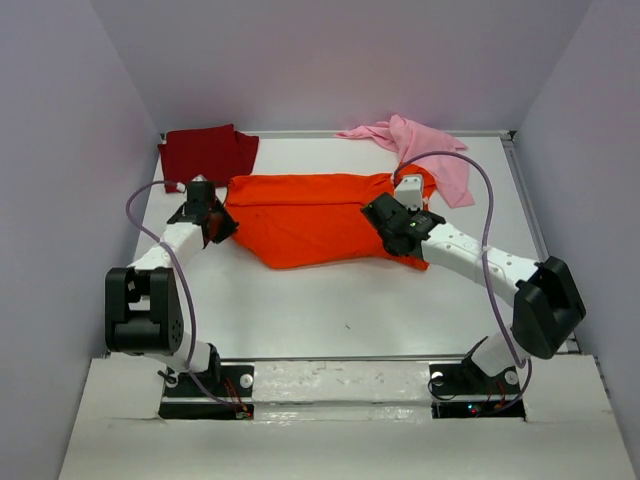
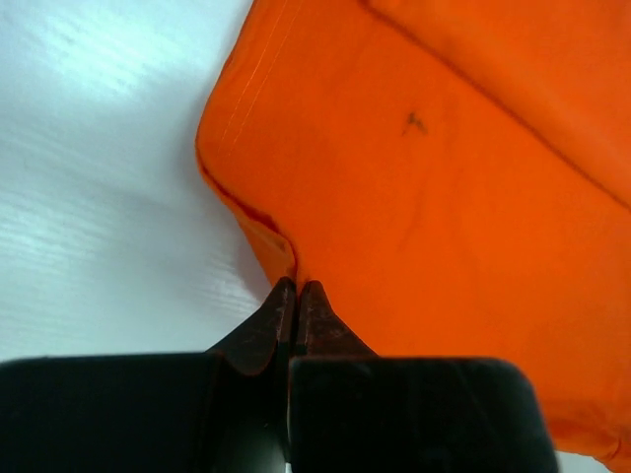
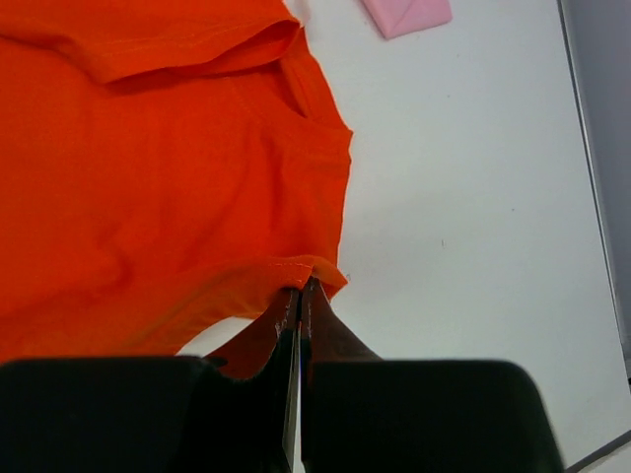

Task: Fold and stack the t-shirts
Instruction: Fold the tshirt

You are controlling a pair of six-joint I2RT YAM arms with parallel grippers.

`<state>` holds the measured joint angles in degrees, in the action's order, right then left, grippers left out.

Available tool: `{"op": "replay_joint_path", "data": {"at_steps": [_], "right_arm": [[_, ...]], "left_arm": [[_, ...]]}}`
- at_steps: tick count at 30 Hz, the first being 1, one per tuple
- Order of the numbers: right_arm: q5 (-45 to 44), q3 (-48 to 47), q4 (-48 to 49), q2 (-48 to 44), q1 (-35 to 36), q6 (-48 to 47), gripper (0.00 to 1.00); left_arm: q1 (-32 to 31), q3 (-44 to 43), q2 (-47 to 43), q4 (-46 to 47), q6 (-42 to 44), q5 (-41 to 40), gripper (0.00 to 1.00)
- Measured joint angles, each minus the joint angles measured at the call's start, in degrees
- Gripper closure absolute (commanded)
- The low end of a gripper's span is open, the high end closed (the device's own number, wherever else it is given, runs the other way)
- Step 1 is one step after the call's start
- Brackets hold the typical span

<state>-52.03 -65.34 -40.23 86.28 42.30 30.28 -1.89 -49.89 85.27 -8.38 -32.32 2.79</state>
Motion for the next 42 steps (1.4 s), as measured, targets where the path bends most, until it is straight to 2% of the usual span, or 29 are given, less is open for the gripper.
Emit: {"op": "replay_joint_path", "data": {"at_steps": [9,23,42], "right_arm": [[-0.6,-4.4,3.8,5.9,-6.6,-3.9,1.0],[-0.8,-11.5,8.0,11.4,-11.9,-10.7,1.0],[-0.7,-23.1,10.4,26.0,-14.5,-16.7,1.0]], "left_arm": [[2.1,-7.1,0.4,-0.7,1.4,-0.2,1.0],[3.0,-14.4,8.6,-1.3,1.1,0.4,1.0],[3.8,-32.0,29.4,-3.9,0.9,3.9,1.0]]}}
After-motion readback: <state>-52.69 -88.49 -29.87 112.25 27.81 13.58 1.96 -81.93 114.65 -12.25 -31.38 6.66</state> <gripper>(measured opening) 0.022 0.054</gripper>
